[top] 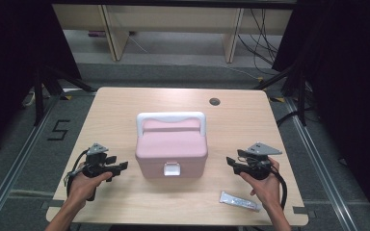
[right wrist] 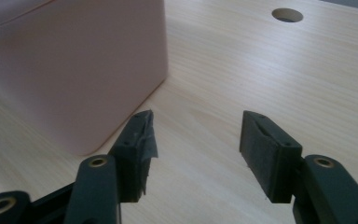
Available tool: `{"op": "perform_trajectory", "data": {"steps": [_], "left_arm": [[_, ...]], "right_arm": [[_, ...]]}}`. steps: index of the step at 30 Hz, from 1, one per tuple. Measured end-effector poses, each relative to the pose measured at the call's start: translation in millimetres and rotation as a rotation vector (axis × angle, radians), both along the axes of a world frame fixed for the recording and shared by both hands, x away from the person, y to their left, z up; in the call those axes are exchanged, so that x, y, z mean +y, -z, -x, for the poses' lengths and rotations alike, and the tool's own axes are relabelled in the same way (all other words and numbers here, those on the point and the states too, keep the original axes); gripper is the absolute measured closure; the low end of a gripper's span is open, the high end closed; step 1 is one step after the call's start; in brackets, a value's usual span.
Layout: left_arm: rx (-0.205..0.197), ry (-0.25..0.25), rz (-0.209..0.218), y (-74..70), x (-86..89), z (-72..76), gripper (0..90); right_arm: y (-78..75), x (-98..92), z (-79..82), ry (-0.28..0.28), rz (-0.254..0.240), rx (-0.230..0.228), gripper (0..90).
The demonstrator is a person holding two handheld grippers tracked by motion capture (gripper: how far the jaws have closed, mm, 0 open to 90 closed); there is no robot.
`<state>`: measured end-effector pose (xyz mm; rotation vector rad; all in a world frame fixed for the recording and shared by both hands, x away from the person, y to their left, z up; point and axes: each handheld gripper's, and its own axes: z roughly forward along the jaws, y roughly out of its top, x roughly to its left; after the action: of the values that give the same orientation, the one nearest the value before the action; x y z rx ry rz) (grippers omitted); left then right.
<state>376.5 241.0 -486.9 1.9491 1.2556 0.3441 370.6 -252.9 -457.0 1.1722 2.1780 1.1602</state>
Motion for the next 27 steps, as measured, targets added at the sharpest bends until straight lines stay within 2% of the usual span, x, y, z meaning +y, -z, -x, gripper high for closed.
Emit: {"op": "perform_trajectory", "data": {"steps": [2,3,5,7,8,10,12,13,15,17,18,21,22,23,27], "left_arm": [[-0.008,-0.003,-0.001,0.2,-0.3,-2.9,47.2],[-0.01,-0.002,-0.01,-0.2,-0.6,-4.6,49.8],[-0.017,0.0,-0.005,-0.2,-1.3,-6.7,55.1],[-0.027,0.003,-0.014,-1.2,-2.9,-10.5,60.3],[-0.041,0.007,-0.018,-1.8,-6.4,-14.6,62.8],[-0.048,0.015,-0.027,-2.2,-8.2,-17.2,65.3],[-0.05,0.025,-0.034,-3.2,-12.5,-20.1,69.6],[-0.057,0.029,-0.03,-3.4,-15.1,-21.3,71.8],[-0.063,0.036,-0.036,-5.3,-20.1,-23.2,75.6],[-0.075,0.043,-0.039,-6.1,-23.3,-24.5,77.4],[-0.073,0.048,-0.038,-7.0,-25.5,-25.9,79.2],[-0.079,0.048,-0.04,-7.0,-27.1,-27.5,80.3],[-0.082,0.049,-0.037,-7.1,-28.3,-28.7,81.0],[-0.08,0.05,-0.042,-7.6,-28.3,-29.1,81.3],[-0.086,0.043,-0.034,-7.5,-28.6,-31.0,81.9]], "right_arm": [[-0.4,6.7,-2.0,0.006,-0.009,0.018,48.8],[-0.5,7.7,-5.3,-0.011,0.007,0.003,49.7],[-0.4,11.1,-6.6,-0.009,0.003,0.013,50.4],[-0.8,18.5,-13.1,-0.036,0.008,0.024,53.5],[-1.8,19.6,-15.3,-0.035,0.029,0.005,54.5],[-1.7,23.2,-16.5,-0.034,0.018,0.019,55.6],[-0.9,27.1,-22.2,-0.056,0.018,0.011,58.2],[-1.3,28.2,-23.7,-0.049,0.026,0.001,59.4],[0.1,33.2,-27.9,-0.072,0.012,0.023,62.7],[0.9,35.8,-30.0,-0.076,0.021,0.017,64.5],[1.7,40.1,-30.8,-0.071,0.01,0.032,66.3],[2.4,42.5,-34.7,-0.075,0.008,0.029,67.6],[2.4,46.1,-36.4,-0.065,-0.003,0.05,69.0],[3.2,46.0,-40.3,-0.092,0.005,0.022,69.8],[3.3,49.8,-41.9,-0.085,-0.001,0.018,72.9]]}}
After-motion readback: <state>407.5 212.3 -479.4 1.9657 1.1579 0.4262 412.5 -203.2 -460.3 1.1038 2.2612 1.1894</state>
